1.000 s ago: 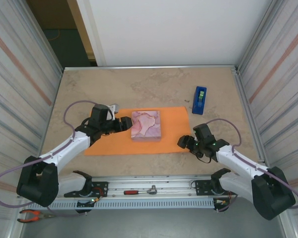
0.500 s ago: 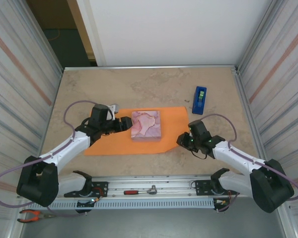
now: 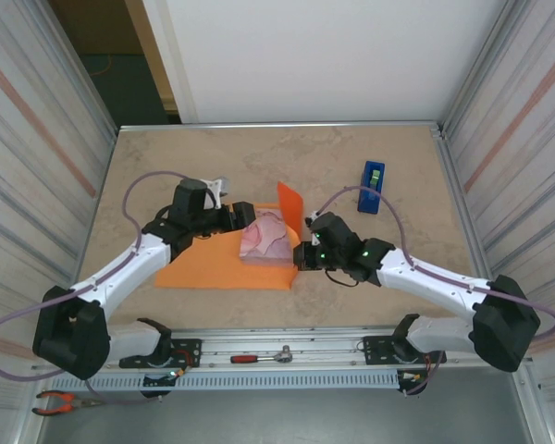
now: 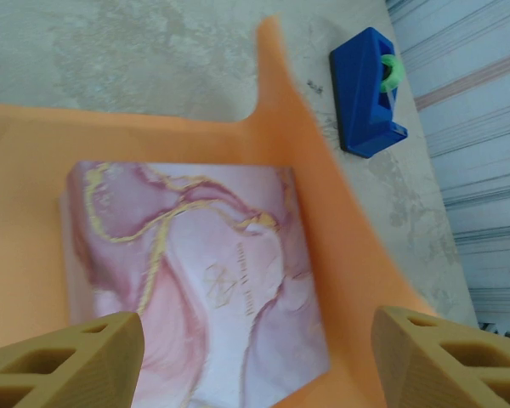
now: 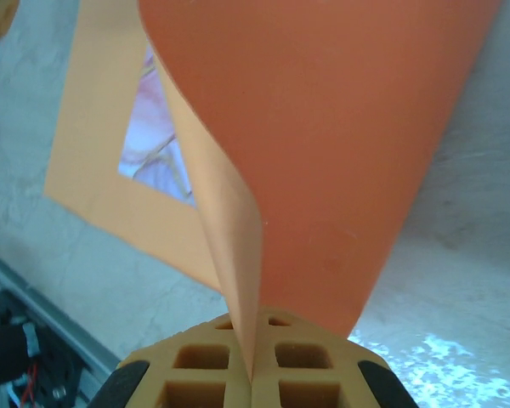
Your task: Wrap the gift box in paper
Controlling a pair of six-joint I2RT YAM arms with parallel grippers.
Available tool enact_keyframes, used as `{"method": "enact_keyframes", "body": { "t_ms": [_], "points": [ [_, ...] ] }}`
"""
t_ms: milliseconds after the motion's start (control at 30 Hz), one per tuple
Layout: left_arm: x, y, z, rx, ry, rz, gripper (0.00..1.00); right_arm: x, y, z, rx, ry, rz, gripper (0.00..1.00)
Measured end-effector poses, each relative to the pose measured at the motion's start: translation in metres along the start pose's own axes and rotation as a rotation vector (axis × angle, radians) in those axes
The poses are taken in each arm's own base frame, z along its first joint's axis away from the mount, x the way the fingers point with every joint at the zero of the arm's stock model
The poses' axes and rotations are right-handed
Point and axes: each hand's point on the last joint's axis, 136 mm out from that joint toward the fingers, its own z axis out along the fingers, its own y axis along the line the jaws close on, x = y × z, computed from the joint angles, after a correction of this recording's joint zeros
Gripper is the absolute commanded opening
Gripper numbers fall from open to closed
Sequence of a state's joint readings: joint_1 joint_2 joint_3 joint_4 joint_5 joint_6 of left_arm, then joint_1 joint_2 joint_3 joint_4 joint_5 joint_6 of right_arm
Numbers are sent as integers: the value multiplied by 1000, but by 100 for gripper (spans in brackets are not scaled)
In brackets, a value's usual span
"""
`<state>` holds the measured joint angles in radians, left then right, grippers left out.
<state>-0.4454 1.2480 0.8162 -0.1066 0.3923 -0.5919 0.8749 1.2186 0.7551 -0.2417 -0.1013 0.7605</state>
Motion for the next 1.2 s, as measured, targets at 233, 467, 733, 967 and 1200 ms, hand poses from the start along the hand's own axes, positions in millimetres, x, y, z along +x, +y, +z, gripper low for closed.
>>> {"method": "enact_keyframes", "body": {
  "t_ms": [233, 467, 733, 967, 1200],
  "points": [
    [-7, -24, 20, 18, 20, 20, 72, 17, 6, 6, 6, 57, -101, 0],
    [4, -42, 51, 20, 85, 59, 72, 19, 3, 10, 20, 69, -119, 0],
    [27, -33, 73, -13, 157, 76, 62, 21, 2, 13, 24, 76, -120, 0],
    [41, -31, 83, -13, 202, 103, 30, 20, 4, 13, 15, 73, -121, 0],
    [43, -35, 82, 11, 211, 138, 0, 17, 4, 12, 13, 65, -117, 69]
  ]
}}
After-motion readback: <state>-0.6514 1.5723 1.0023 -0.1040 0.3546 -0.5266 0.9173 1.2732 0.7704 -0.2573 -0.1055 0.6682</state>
